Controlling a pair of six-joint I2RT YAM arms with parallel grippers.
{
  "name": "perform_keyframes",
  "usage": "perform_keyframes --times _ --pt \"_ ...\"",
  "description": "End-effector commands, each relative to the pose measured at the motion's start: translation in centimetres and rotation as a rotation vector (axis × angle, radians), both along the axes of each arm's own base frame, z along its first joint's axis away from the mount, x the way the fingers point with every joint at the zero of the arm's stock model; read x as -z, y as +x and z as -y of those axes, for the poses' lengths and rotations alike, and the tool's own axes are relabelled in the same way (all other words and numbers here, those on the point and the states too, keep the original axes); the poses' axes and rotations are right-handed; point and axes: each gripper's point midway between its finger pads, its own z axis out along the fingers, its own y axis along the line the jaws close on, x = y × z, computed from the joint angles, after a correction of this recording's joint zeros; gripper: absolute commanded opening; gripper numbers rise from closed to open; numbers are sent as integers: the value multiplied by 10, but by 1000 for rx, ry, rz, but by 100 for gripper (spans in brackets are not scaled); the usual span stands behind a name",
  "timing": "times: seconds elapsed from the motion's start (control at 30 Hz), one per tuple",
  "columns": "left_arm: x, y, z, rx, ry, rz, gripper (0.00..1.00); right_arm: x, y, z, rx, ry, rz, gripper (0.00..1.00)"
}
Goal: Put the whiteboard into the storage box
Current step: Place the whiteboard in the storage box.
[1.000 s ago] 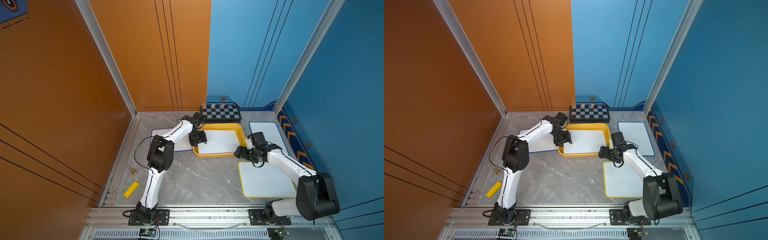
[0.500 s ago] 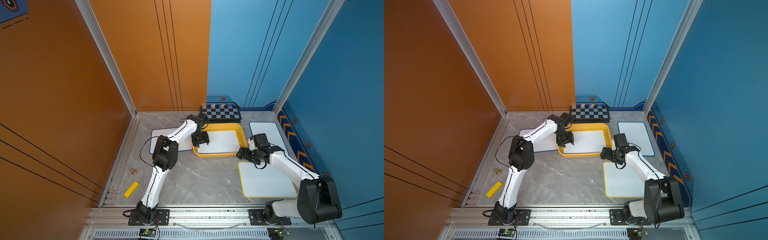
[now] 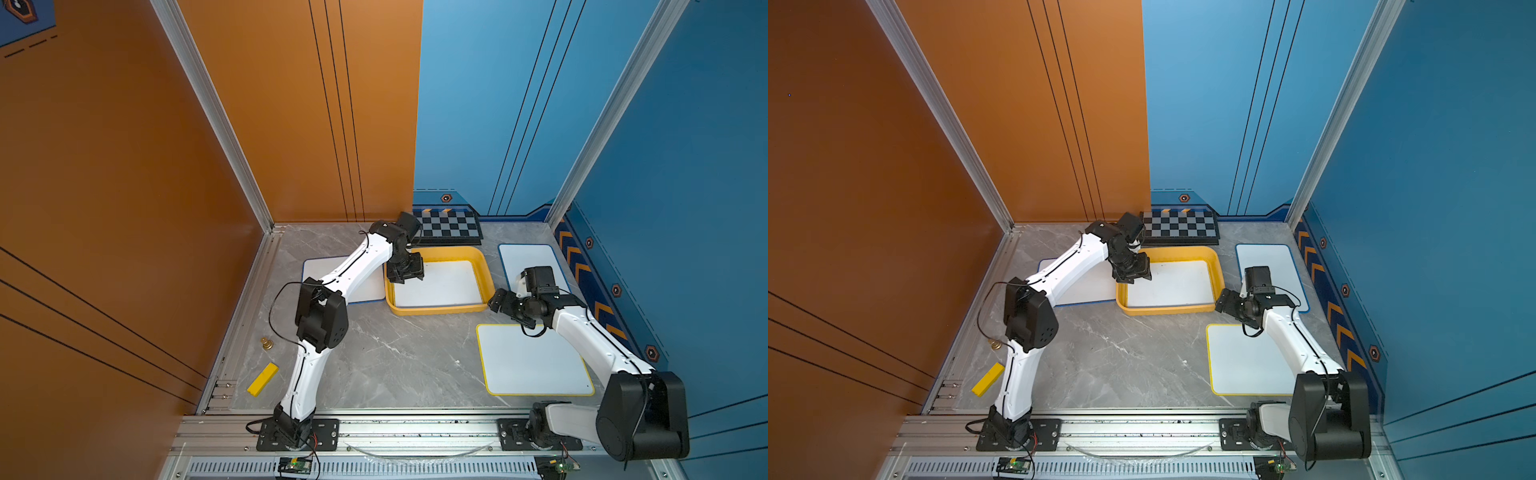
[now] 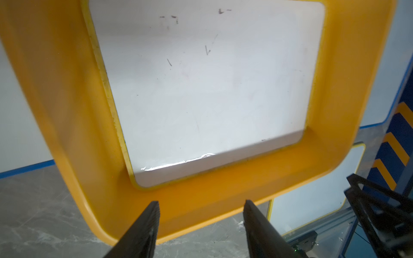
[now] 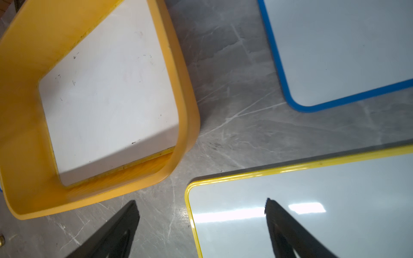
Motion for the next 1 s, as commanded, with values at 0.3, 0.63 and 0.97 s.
perform_keyframes --times 0.3,0.63,0.97 --pt "-47 -111 -6 215 -37 90 62 -13 -18 71 265 -33 -54 92" --pt "-21 -155 -3 156 -320 92 63 -15 -39 125 430 -108 -115 92" --pt "16 -168 20 141 -484 -7 63 1 -70 167 555 -196 -199 92"
